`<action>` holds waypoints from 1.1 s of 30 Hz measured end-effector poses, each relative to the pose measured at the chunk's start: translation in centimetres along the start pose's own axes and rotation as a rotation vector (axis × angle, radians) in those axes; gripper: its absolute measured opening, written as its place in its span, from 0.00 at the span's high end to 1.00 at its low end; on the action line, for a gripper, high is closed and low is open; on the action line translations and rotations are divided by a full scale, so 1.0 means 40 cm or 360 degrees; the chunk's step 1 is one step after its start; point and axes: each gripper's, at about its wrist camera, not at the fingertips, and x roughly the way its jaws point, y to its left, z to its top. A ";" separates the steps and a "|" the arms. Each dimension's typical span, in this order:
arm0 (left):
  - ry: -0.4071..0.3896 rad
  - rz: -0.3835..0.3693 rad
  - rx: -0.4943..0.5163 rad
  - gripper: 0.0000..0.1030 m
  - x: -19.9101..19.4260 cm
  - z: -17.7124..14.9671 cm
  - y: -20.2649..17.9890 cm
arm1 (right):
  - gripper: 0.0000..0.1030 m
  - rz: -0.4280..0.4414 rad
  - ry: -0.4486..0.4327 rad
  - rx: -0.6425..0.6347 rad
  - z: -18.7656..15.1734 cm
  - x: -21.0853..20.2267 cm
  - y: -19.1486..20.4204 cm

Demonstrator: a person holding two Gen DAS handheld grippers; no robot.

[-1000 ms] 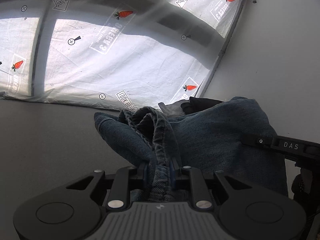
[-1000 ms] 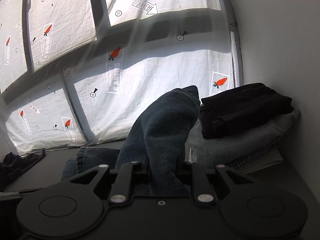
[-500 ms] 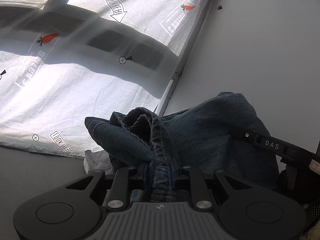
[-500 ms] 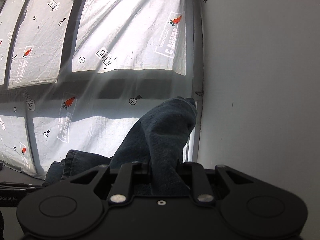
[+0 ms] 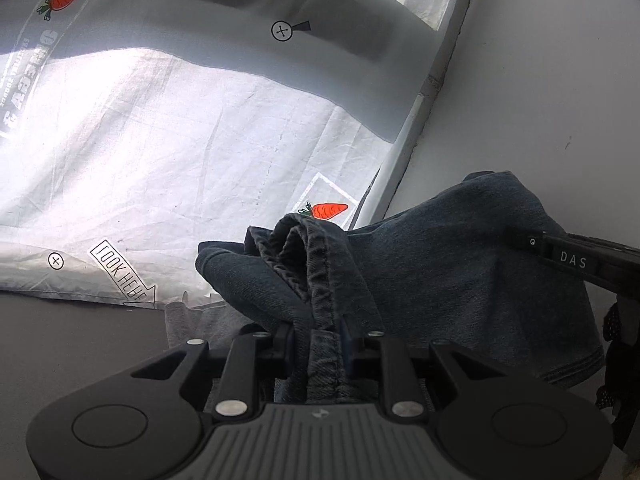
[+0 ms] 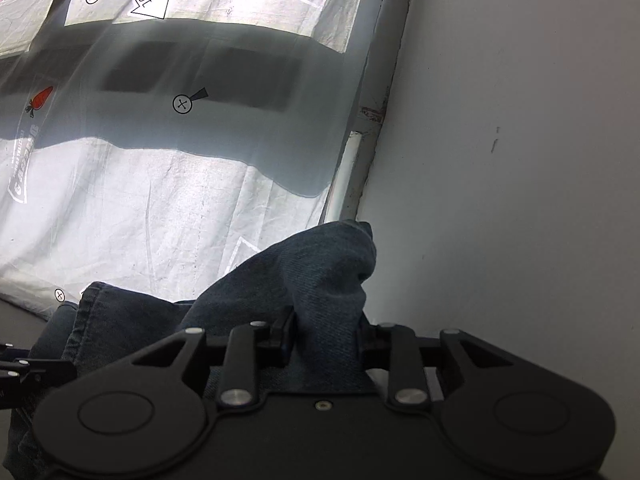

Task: Fold clothes
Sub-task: 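Grasp the folded jeans with both tools and carry them onto the clothes stack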

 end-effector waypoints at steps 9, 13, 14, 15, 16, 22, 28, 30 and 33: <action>0.0005 0.0034 -0.0078 0.69 0.017 -0.008 0.033 | 0.55 -0.0053 -0.0098 -0.0224 -0.023 0.023 0.051; 0.0012 0.0054 -0.0050 0.63 0.015 -0.023 0.040 | 0.55 -0.0011 0.0143 0.0002 -0.105 0.170 0.042; 0.0022 0.0067 -0.0034 0.55 0.017 -0.028 0.044 | 0.55 0.0007 0.0188 0.0056 -0.125 0.195 0.035; 0.0038 0.0090 -0.0010 0.52 0.022 -0.035 0.047 | 0.55 0.0024 0.0233 0.0109 -0.145 0.221 0.028; 0.0048 0.0119 0.0004 0.51 0.027 -0.042 0.051 | 0.55 0.0041 0.0277 0.0160 -0.165 0.245 0.021; 0.0053 0.0169 -0.0027 0.37 0.040 -0.055 0.062 | 0.54 0.0040 0.0273 0.0143 -0.157 0.231 0.032; -0.0071 0.0256 0.0206 0.22 -0.057 -0.030 0.036 | 0.37 0.0043 0.0220 0.0131 -0.112 0.174 0.052; -0.0171 0.0275 0.0243 0.13 -0.125 -0.024 0.029 | 0.18 0.0044 0.0202 0.0127 -0.097 0.155 0.059; -0.0316 0.0299 0.0250 0.02 -0.230 -0.012 0.015 | 0.05 0.0047 0.0175 0.0121 -0.074 0.125 0.069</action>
